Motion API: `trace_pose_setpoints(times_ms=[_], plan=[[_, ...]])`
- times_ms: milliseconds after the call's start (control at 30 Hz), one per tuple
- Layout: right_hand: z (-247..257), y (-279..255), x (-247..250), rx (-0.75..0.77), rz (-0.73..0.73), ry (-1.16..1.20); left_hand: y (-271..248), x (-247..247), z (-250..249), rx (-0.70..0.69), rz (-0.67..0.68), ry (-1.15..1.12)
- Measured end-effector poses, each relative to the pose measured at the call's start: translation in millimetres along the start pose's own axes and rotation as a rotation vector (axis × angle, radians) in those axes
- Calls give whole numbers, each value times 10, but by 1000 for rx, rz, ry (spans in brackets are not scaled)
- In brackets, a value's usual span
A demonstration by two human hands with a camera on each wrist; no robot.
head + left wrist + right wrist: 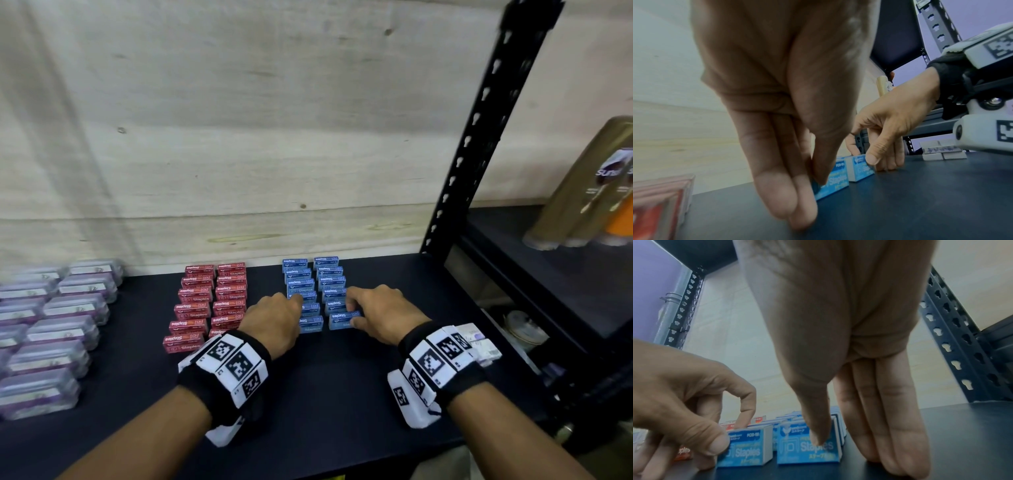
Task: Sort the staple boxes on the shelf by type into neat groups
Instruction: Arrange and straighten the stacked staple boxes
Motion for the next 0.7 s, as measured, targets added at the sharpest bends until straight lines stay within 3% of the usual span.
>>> trace_pose_setpoints(times_ms=[333,433,567,700], plan=[[-9,-59,-7,-1,34,2,-83,87,-20,-18,48,-15],[-108,-173,104,10,100,55,-126,226,-74,-39,-5,24],[-436,-397,481,-36,-8,80,-120,435,-349,-151,-72,-68],[-873,-648,739,-144,-48,5,-24,433,-836,-303,28,-205]])
Point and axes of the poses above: each hand's wrist, its own y-axis towards the middle knuckle, its own x-axis out of the back of the hand, z = x × y, the point moved 4 cm from there along y, towards the middle knuckle, and after that the axes turned 5 degrees about -z, right-handed, at the moved point
